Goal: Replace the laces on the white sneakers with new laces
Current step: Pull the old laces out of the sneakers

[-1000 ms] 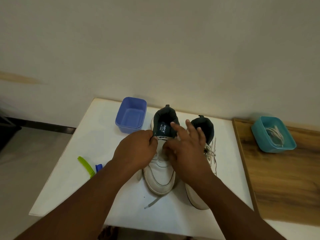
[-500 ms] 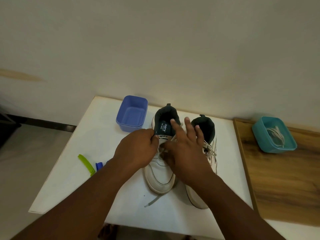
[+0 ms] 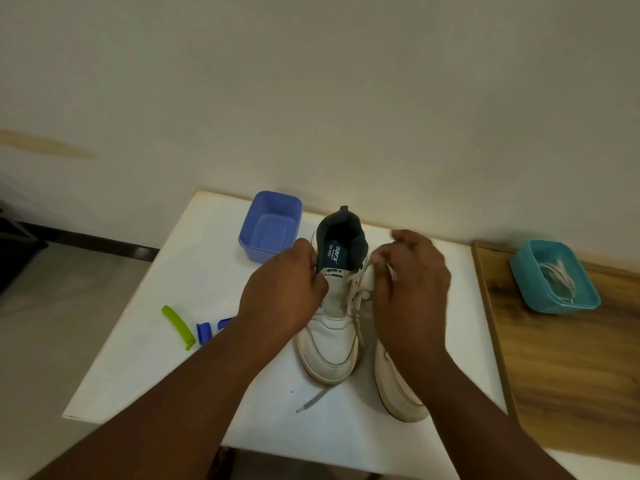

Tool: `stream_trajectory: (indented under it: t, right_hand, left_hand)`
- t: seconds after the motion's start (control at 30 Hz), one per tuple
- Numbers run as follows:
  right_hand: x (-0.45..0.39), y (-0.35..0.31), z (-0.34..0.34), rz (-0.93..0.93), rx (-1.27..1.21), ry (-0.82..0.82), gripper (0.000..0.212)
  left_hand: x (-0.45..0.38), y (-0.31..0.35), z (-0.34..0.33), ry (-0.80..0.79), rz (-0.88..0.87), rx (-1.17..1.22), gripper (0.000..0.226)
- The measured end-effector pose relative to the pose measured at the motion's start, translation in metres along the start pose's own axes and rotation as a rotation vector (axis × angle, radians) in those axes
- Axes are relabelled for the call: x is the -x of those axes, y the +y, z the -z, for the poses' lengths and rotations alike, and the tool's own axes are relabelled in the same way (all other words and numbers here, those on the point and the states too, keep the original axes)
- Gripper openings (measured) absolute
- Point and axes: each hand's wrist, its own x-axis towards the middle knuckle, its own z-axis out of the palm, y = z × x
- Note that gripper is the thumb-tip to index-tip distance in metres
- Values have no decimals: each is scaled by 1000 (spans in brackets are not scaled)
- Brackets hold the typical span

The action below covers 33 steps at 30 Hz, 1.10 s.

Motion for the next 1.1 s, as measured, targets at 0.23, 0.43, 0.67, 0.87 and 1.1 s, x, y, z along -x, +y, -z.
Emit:
stream_trajectory:
  t: [0.23,0.43,0.67,0.87,1.1]
  right_hand:
    - [-12,-14,21,103,-396,58,8]
    - [-4,-37,28,391,-545,30,22]
    - [-10,-13,20,26,-323,-89,35]
    - [-2,2,0,-15,-146,-518,29]
    - [-4,9,7,-19,5,-537,30]
  left_hand:
    - [0,8,1,-34,-260,203,59]
    - [12,26,4,-70,-400,489,39]
    - [7,30,35,389,-233,1097,30]
    - [6,32,53,657,-162,1290,29]
    - [5,26,54,647,-274,1021,27]
